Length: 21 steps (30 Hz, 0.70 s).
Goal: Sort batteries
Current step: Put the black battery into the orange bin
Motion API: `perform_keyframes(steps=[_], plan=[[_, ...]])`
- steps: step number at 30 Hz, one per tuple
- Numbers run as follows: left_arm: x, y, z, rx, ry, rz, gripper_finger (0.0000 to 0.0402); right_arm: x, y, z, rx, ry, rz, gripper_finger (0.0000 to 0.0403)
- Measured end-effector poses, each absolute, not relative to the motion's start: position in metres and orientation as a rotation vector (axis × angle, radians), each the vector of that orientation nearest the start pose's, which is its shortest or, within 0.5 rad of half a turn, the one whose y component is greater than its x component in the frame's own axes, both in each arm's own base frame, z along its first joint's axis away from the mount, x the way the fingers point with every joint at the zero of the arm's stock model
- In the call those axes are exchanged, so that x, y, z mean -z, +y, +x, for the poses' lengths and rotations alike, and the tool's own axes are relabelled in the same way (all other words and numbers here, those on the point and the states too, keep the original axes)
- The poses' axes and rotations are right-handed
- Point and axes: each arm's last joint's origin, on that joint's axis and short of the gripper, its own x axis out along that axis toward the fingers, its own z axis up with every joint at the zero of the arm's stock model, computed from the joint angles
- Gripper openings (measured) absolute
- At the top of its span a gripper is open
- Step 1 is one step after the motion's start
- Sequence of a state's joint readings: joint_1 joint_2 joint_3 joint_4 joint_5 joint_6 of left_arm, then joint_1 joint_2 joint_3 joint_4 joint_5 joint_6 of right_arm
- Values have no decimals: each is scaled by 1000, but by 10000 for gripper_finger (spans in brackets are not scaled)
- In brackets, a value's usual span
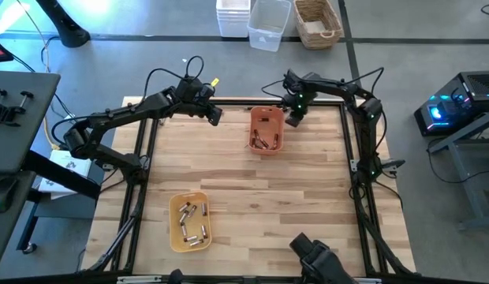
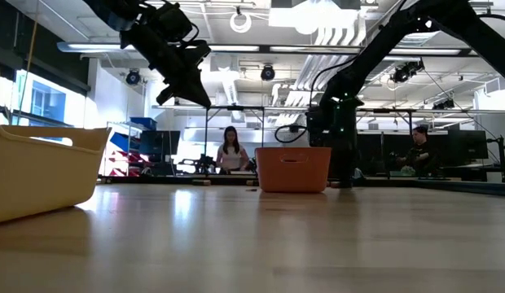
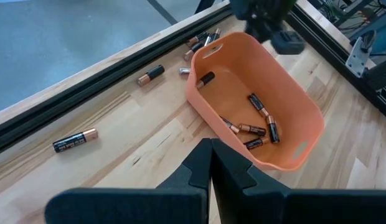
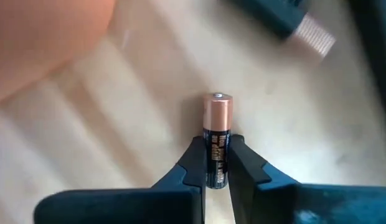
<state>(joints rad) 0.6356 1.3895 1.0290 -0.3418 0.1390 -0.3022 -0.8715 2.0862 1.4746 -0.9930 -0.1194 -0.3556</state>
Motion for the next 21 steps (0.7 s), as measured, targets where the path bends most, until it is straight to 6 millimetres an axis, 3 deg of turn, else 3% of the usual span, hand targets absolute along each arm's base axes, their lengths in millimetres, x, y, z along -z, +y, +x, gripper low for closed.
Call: perform_keyframes(steps=[3, 9, 14, 18, 21], plan=[[-271, 173, 241, -573, 584, -552, 0, -158, -283, 245, 322, 1485, 556, 20], [-272, 175, 240, -569, 582, -530, 0, -205, -270, 240, 355, 1373, 557, 20], [-294, 181, 234, -593, 511, -514, 0, -255, -248, 241, 305, 1179, 534, 20], [-311, 189, 226, -622, 457, -496, 0, -271, -232, 260, 261, 1042, 528, 20], [-314, 192, 219, -647, 479, -514, 0, -264, -219, 286, 177, 993, 524, 20]])
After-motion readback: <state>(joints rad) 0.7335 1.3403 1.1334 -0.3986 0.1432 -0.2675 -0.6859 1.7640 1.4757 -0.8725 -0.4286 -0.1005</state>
